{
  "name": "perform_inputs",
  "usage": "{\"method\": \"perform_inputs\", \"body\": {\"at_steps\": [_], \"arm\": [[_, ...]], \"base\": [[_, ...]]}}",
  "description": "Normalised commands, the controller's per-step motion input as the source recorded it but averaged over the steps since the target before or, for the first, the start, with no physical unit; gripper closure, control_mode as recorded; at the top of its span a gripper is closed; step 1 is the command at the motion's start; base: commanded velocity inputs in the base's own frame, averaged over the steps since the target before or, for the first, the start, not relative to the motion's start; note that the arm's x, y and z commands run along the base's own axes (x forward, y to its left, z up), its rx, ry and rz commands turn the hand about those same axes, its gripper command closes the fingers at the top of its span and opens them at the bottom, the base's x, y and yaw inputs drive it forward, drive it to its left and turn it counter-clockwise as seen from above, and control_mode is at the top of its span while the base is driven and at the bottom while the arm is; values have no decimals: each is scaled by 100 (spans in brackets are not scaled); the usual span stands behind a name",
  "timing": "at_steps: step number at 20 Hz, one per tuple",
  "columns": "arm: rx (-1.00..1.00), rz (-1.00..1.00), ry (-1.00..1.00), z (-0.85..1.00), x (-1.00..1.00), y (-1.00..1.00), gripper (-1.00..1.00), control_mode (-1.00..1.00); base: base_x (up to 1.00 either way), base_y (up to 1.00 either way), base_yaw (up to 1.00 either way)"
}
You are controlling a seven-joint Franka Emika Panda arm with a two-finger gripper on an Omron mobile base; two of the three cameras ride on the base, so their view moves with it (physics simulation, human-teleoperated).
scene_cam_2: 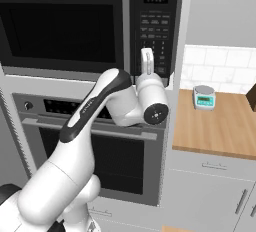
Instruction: Open the microwave, place the bowl with waffle inside the microwave, then close the microwave door and turn it on.
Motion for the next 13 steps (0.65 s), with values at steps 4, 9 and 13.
{"method": "perform_inputs", "body": {"at_steps": [4,9,13], "arm": [[1,-1,0,-14,44,-8,100,-100],[0,0,0,-14,13,-2,100,-100],[0,-1,0,6,-93,-1,100,-100]], "base": [[0,0,0],[0,0,0],[0,0,0]]}}
